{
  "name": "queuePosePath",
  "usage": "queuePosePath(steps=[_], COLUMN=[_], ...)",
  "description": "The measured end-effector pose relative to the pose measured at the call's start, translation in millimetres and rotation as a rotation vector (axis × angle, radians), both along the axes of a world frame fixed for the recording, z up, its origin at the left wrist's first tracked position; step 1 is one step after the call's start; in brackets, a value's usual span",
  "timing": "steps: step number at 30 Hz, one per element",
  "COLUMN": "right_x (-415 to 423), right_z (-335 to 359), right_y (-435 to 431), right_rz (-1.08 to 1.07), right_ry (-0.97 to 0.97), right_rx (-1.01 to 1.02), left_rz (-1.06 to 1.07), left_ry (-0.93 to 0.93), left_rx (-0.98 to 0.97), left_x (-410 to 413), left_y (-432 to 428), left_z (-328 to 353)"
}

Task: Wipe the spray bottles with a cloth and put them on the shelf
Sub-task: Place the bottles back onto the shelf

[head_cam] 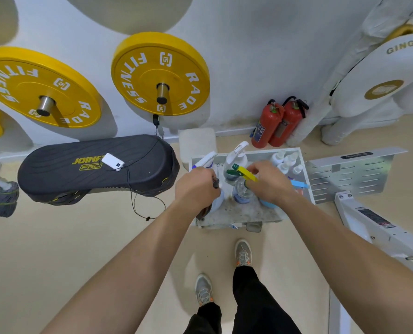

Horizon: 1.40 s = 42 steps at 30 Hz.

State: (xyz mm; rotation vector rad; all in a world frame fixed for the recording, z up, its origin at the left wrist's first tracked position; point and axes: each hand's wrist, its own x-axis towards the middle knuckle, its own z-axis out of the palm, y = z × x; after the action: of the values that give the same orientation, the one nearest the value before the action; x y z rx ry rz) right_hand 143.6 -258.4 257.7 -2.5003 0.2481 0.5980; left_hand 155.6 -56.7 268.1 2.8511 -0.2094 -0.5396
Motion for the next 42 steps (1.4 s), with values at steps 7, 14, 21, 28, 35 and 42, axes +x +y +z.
queuePosePath(steps=[7, 14, 21, 28, 35, 42], right_x=[7.0, 16.2, 19.9, 19.4, 10.9, 3.3], right_z=[-17.4, -11.7, 1.3, 5.7, 13.3, 11.4], right_y=[0.3, 1.3, 1.5, 8.0, 22.1, 25.1], right_rz=[0.236, 0.498, 0.667, 0.687, 0.639, 0.582], right_ry=[-0.043, 0.008, -0.009, 0.021, 0.040, 0.006], right_rx=[-0.182, -0.246, -0.315, -0.307, -0.314, -0.313], left_rz=[0.021, -0.077, -0.092, -0.044, -0.021, 0.018], left_ry=[-0.219, -0.157, -0.099, -0.038, -0.014, -0.007], left_rx=[0.099, 0.236, 0.225, 0.199, 0.185, 0.117], left_x=[-19.0, -10.6, -4.5, 0.9, -1.2, -5.5], left_y=[-4.6, -0.9, 0.3, 3.2, 3.4, 5.9], left_z=[-31.3, -28.5, -24.8, -24.8, -20.8, -12.9])
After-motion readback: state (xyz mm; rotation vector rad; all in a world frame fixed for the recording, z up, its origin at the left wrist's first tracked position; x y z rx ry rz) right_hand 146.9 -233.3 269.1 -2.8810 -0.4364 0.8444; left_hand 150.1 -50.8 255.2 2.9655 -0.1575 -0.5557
